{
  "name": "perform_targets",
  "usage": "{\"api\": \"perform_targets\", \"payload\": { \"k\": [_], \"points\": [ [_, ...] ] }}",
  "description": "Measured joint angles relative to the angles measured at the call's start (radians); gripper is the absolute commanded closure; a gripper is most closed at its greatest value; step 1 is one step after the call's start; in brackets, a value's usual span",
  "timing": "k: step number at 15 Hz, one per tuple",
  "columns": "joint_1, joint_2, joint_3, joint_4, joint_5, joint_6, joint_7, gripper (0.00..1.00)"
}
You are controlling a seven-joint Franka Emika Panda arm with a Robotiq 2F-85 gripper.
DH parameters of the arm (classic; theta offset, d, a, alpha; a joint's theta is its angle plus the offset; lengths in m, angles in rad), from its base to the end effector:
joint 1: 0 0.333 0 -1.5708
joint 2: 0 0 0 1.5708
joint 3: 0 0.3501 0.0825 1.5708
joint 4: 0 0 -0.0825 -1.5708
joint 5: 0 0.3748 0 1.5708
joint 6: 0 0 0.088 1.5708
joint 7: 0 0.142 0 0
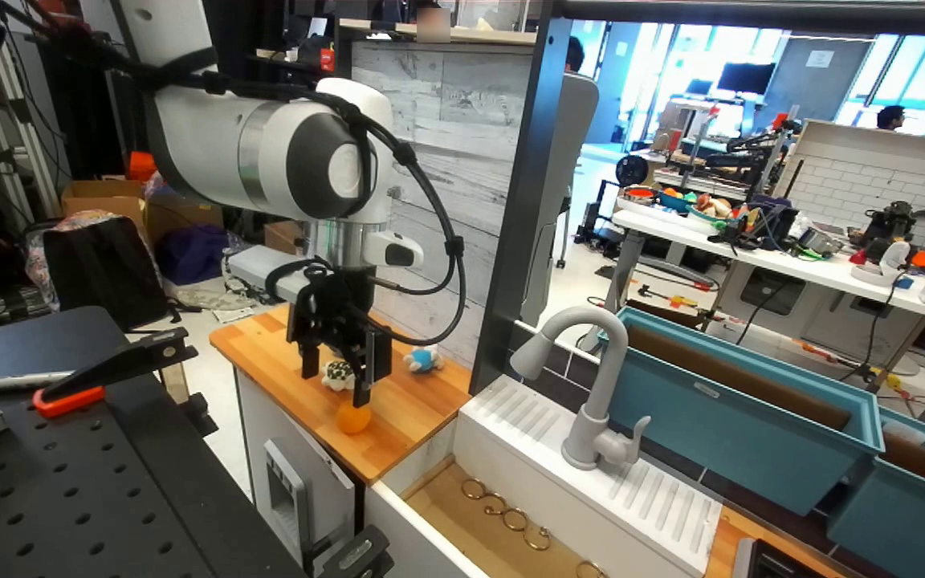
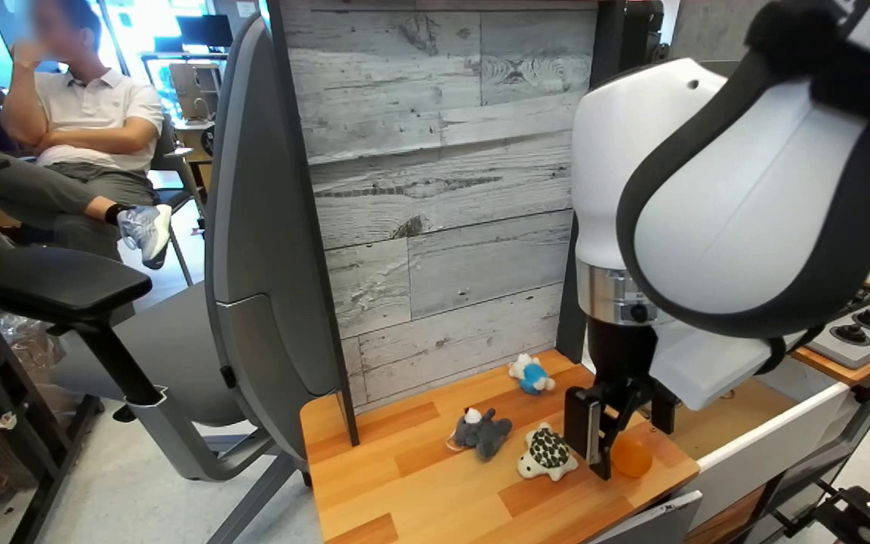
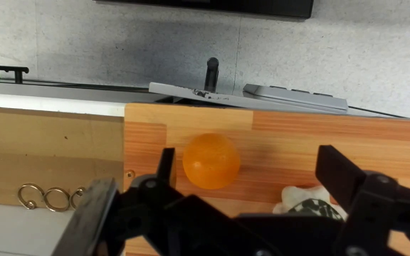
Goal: Move the orange plushy backwards
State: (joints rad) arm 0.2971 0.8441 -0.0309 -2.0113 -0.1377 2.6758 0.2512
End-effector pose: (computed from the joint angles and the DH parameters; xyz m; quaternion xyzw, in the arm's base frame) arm 0.5427 0.1485 0.0124 0.9924 0.0755 -0.0774 0.0590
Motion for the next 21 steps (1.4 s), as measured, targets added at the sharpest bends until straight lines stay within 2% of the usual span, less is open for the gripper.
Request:
{"api": "perform_targets", "payload": {
  "k": [9,10,11,17,18,21],
  "points": [
    [0.015,0.105,-0.024,0.097,0.002,-0.006,0.021,0.0],
    [0.015,0.113,-0.025,0.104,0.002,-0.008,0.024,0.25],
    [0.016,0.121,-0.027,0.109,0.002,-0.009,0.027,0.26],
    [0.019,0.135,-0.032,0.13,0.003,-0.009,0.033,0.73],
    [0.02,0.135,-0.032,0.131,0.003,-0.009,0.033,0.78],
    [0.021,0.134,-0.037,0.131,0.003,-0.009,0.036,0.78]
  ]
}}
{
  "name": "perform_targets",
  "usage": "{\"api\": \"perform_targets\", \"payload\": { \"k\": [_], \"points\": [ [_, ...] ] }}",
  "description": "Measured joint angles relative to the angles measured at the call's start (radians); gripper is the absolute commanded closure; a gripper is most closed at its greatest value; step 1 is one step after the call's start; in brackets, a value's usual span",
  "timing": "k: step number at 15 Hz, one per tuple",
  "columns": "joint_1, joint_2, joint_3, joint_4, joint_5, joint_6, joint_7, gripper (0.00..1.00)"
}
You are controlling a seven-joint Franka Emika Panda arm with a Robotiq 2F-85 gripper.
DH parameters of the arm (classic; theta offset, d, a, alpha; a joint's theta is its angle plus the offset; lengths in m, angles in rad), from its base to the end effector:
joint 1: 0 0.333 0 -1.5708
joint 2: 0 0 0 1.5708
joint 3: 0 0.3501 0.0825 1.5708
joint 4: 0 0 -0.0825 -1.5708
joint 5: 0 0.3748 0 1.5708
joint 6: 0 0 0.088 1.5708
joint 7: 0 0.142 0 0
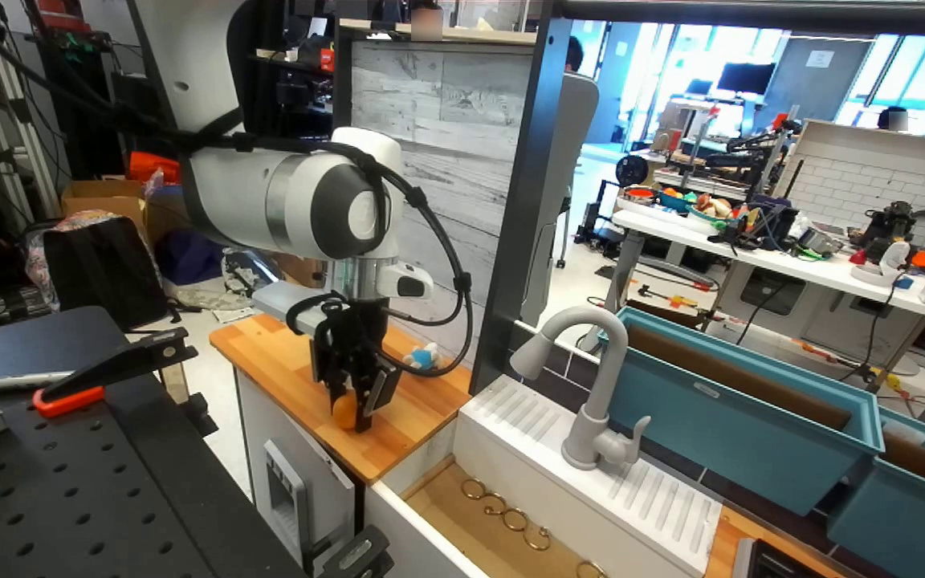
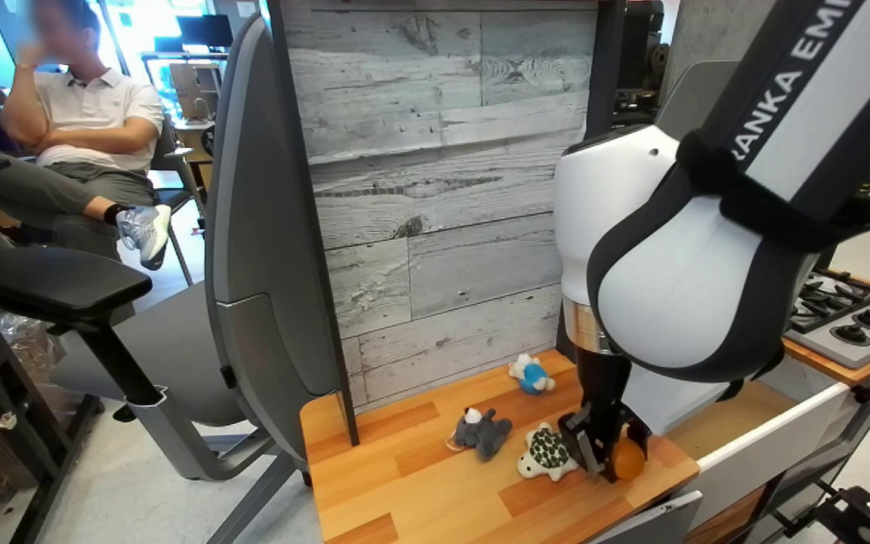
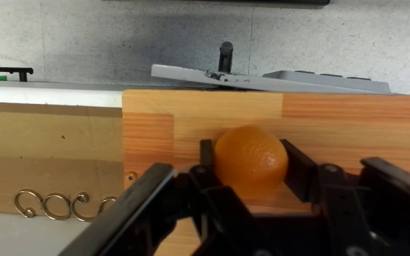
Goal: Move the orange plushy backwards
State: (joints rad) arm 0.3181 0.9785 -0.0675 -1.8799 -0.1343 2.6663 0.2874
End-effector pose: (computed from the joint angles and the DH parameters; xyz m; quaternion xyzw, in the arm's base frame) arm 0.5625 0.1426 -0.0320 0.9923 0.0561 -0.0782 0.0777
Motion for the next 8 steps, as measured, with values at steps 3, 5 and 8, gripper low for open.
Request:
{"api": "perform_targets", "payload": {
  "k": [3,5,8],
  "points": [
    [-0.003,-0.007,-0.006,0.0,0.004,0.0,0.001,0.78],
    [-0.009,-0.022,-0.011,-0.001,0.004,0.0,0.001,0.78],
    [-0.02,-0.05,-0.024,-0.001,0.005,0.0,0.001,0.78]
  ]
}}
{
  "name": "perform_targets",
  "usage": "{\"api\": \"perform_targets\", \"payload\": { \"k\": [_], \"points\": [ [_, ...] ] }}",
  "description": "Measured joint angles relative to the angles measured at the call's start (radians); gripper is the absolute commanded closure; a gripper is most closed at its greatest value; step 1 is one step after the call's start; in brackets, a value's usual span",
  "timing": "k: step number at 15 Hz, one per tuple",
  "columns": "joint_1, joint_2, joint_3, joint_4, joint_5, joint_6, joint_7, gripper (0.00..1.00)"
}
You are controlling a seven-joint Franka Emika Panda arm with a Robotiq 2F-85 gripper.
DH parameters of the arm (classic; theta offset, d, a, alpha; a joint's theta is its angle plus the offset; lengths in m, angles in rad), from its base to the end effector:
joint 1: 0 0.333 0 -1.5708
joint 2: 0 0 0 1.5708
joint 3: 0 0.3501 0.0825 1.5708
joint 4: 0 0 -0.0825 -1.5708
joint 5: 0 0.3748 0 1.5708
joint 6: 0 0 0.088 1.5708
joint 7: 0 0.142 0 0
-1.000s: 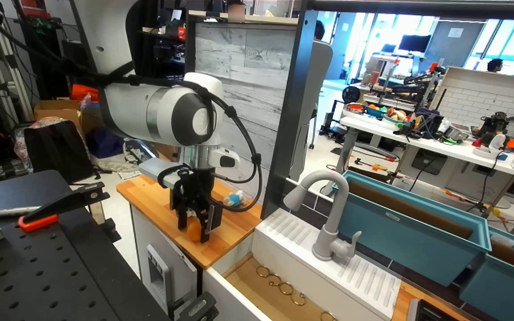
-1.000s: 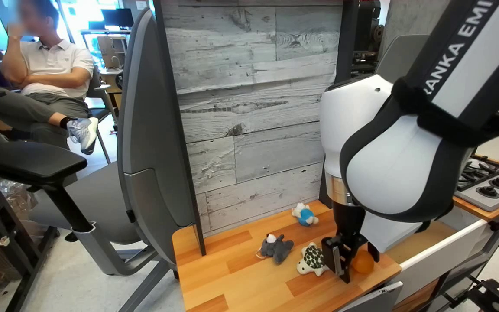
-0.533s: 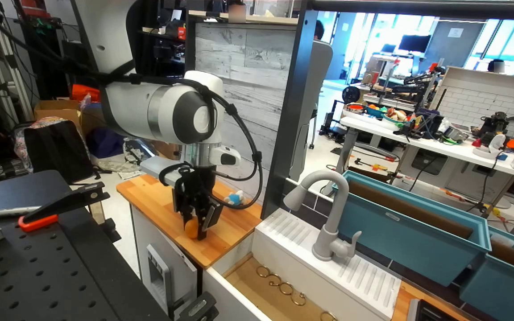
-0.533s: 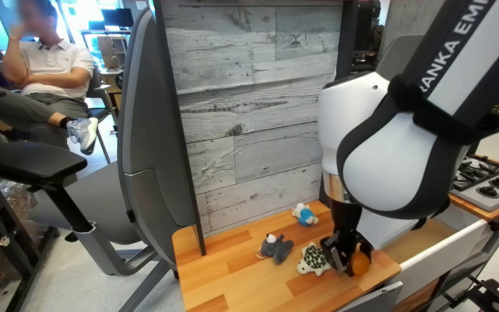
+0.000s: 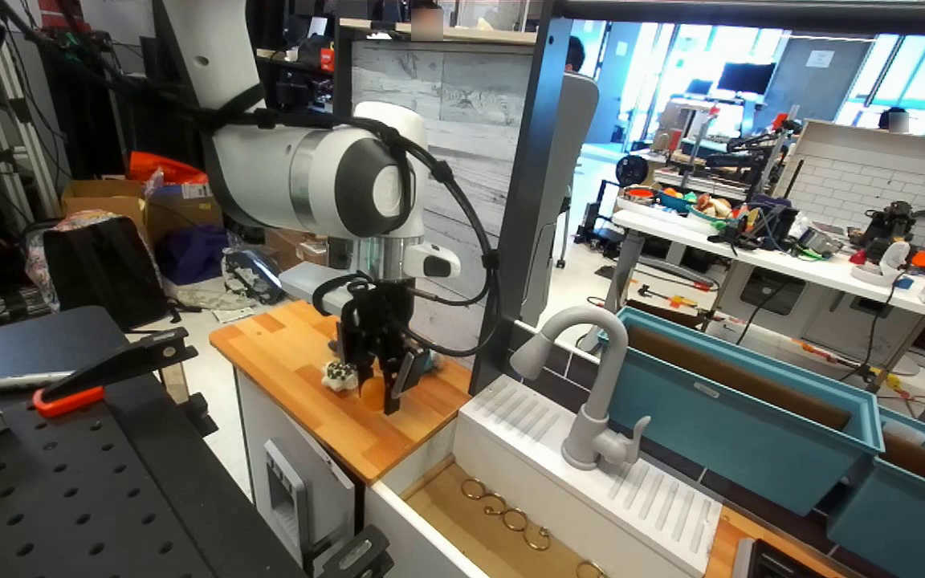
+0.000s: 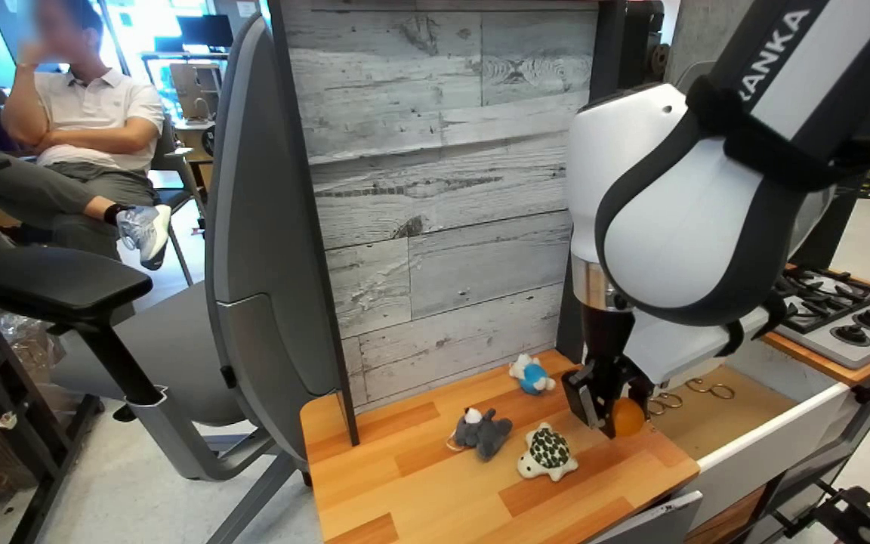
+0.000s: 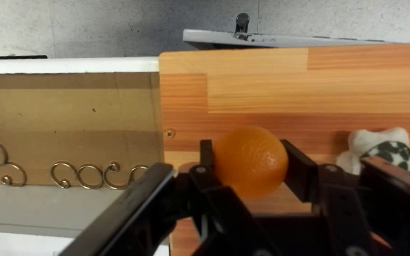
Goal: Move the orange plushy backwards
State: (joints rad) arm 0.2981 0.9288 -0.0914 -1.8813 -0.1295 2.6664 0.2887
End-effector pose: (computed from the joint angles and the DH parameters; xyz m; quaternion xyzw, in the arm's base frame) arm 0.5850 0.1217 -0.0022 0.9948 0.0343 -0.0540 0.0788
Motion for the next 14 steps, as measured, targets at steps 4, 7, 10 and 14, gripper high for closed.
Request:
{"api": "perform_targets", "payload": {
  "k": [4,7,10,14],
  "points": [
    [-0.02,-0.012,-0.016,0.003,0.0,0.0,0.005,0.78],
    [-0.024,-0.003,-0.018,0.012,0.0,-0.002,0.009,0.78],
    [-0.023,0.02,-0.018,0.048,0.0,-0.002,0.021,0.78],
    [-0.026,0.058,-0.02,0.11,0.003,-0.004,0.046,0.78]
  ]
}}
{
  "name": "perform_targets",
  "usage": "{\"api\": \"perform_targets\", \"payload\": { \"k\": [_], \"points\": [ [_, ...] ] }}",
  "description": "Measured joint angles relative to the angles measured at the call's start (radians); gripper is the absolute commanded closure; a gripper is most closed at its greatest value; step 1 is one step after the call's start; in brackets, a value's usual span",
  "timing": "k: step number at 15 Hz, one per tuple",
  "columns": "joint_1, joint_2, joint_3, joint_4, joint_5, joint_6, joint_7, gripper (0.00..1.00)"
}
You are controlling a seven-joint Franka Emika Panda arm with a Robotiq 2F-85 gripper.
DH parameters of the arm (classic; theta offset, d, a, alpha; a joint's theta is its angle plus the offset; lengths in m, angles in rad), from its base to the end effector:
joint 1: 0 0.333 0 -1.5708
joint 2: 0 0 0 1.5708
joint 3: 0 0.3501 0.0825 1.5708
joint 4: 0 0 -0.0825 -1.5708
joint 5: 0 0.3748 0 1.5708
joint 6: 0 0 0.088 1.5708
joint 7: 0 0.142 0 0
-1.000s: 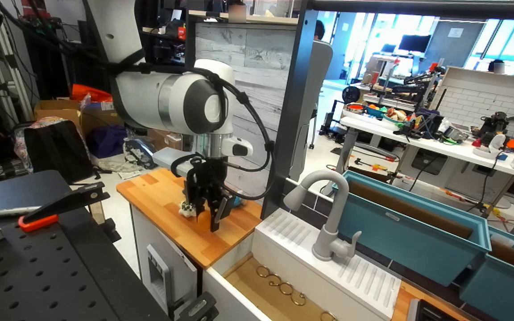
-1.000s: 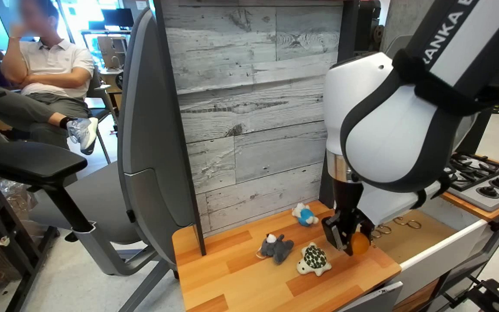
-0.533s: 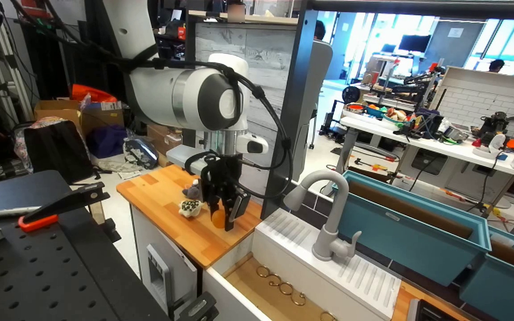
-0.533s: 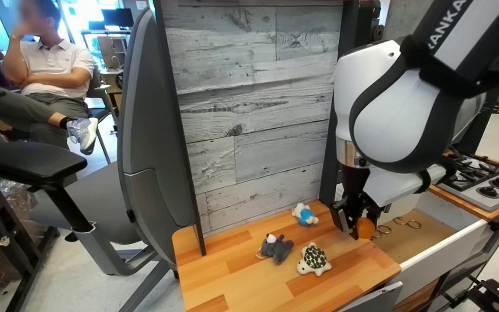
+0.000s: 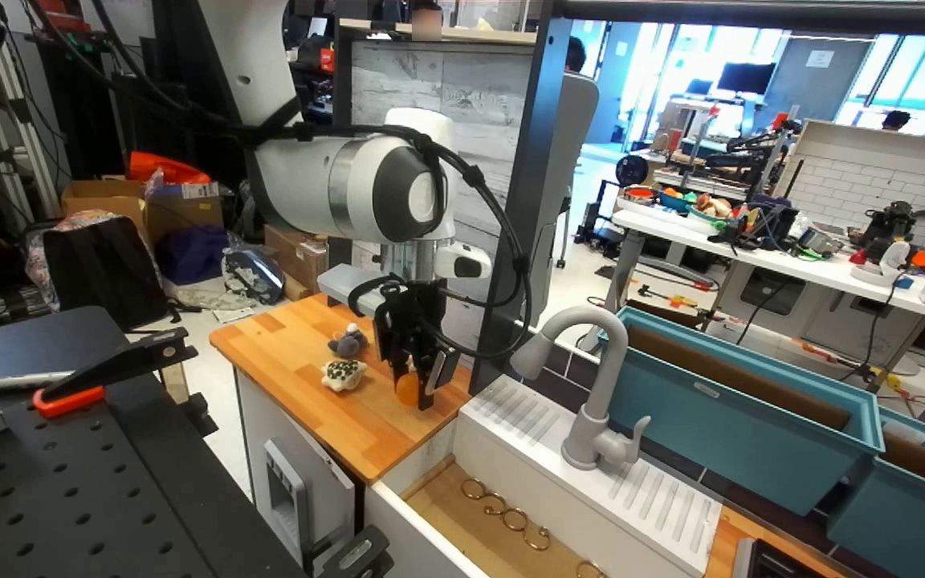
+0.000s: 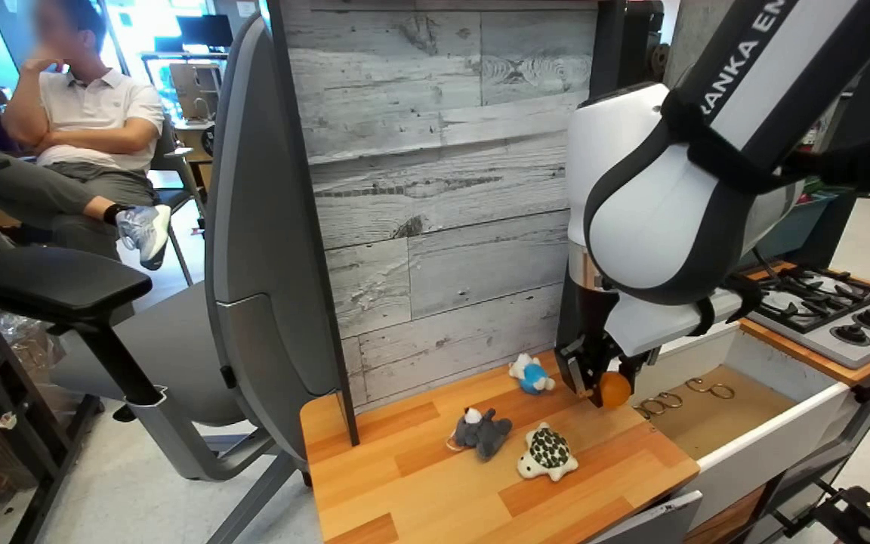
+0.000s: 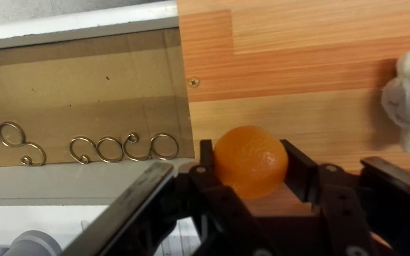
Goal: Move the orange plushy backwards
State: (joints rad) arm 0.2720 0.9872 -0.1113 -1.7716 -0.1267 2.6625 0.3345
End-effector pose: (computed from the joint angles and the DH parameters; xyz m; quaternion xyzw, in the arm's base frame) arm 0.6213 0.1021 -0.0065 0.9961 -0.0065 -0.0278 0.0833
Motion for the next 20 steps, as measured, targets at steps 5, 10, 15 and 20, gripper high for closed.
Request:
{"api": "perform_targets", "payload": {
  "k": [5,10,15,20],
  "points": [
    [-0.001,0.072,-0.004,0.086,0.0,-0.038,0.012,0.78],
    [0.002,0.101,-0.004,0.144,0.0,-0.098,0.012,0.26],
    [0.003,0.104,-0.003,0.152,-0.001,-0.11,0.012,0.02],
    [0.007,0.1,0.005,0.152,-0.001,-0.11,0.008,0.0]
  ]
}}
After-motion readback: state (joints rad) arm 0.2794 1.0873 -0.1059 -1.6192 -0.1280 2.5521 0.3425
